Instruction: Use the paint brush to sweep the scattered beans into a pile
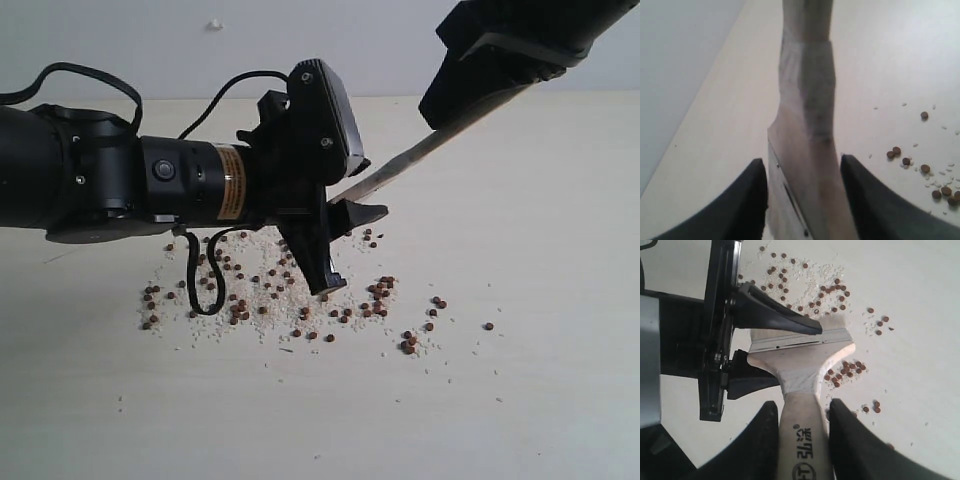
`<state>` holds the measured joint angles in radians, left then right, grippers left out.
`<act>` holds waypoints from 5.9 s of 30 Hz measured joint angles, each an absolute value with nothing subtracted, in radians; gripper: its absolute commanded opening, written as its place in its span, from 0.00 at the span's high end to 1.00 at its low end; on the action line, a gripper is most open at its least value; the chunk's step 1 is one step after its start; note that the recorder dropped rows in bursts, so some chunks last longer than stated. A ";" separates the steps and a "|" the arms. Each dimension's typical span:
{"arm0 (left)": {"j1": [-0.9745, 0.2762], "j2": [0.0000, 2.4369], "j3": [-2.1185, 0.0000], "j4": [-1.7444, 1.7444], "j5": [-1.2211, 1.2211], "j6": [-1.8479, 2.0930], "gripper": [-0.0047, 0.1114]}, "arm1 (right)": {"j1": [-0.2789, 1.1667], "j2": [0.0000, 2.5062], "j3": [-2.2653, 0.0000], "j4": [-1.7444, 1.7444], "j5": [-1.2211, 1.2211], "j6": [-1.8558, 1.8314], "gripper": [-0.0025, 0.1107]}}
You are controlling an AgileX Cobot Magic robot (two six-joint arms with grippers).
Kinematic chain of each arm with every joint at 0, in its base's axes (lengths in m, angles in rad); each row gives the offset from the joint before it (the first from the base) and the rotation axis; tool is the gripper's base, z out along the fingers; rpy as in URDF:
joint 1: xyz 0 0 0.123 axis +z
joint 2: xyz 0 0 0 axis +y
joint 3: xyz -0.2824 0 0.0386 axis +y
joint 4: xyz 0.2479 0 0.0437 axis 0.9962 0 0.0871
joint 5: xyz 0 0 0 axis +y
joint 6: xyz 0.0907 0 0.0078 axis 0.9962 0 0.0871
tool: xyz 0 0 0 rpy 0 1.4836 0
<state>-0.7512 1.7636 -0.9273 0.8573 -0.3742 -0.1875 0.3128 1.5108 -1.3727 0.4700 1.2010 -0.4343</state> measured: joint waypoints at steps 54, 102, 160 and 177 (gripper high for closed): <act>-0.057 1.778 -0.927 1.437 -1.198 -0.726 0.96 | 0.313 1.654 -1.108 1.646 0.950 -2.095 0.31; -0.220 1.781 -0.927 1.325 -1.211 -0.654 0.96 | 0.395 1.831 -1.291 1.741 1.212 -2.095 0.72; -0.220 1.781 -0.927 1.170 -1.223 -0.640 0.62 | 0.398 1.789 -1.341 1.730 0.472 -1.983 0.98; -0.161 1.562 -0.863 0.443 -0.418 -0.448 0.96 | 0.396 1.631 -1.300 1.739 0.048 -1.809 0.98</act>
<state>-0.1609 1.5617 -0.8632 0.4432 -0.4182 -0.4476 0.3965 1.6308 -1.3004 1.7389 0.0485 -1.8086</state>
